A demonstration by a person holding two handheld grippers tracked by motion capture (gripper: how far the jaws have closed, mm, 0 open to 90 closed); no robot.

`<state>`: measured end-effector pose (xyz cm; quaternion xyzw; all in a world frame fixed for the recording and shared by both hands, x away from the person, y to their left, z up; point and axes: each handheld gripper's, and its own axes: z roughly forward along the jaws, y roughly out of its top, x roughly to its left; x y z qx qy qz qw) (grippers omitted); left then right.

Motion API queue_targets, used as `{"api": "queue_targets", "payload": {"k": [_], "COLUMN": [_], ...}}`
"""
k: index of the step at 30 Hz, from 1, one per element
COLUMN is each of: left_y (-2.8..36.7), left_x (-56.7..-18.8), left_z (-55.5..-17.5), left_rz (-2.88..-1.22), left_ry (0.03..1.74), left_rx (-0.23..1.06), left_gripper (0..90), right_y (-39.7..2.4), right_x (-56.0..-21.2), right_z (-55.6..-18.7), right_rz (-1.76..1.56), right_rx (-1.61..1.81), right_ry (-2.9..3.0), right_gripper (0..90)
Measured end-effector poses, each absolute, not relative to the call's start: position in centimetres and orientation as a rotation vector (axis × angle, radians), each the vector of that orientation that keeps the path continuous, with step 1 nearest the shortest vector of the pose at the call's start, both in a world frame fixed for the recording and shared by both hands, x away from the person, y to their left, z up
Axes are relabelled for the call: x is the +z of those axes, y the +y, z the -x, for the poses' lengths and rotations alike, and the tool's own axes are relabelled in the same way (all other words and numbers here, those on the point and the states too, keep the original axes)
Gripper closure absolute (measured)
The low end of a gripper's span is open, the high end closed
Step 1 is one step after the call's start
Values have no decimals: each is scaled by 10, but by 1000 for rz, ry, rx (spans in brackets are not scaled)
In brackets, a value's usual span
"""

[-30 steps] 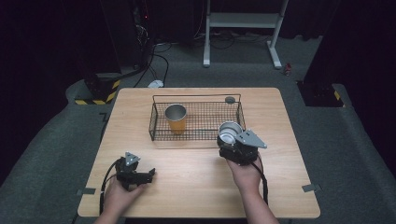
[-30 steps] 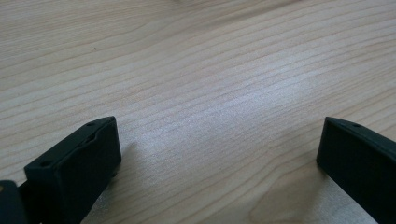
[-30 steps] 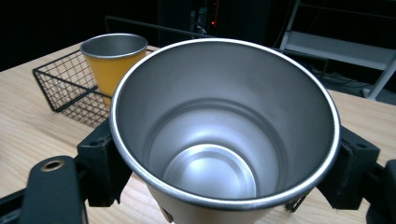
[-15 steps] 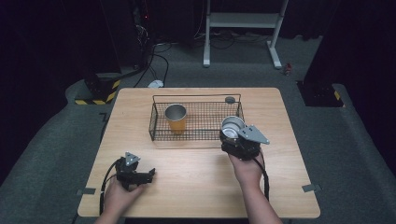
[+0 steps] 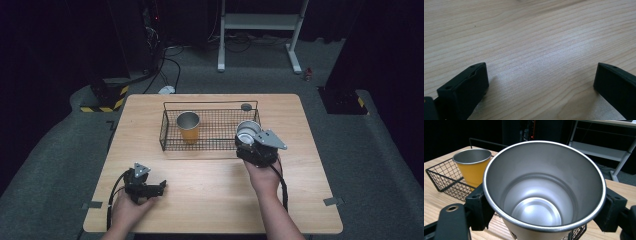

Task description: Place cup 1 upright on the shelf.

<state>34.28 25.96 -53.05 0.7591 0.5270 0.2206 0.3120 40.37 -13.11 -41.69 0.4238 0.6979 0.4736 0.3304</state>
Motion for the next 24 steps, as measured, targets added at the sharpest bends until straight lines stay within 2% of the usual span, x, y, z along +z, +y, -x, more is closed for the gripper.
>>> {"api": "queue_targets", "payload": {"k": [24], "left_y": [260], "left_x": [-531], "left_z": [-343], "left_rz": [-2003], "left_ry": [1390], "left_rx": [582], "left_gripper": [0], "right_y": [-125], "right_x": [-407], "right_z": [-424], "right_rz": [-1124], "right_rx": [1249], "right_ry": [1815], "right_gripper": [181]}}
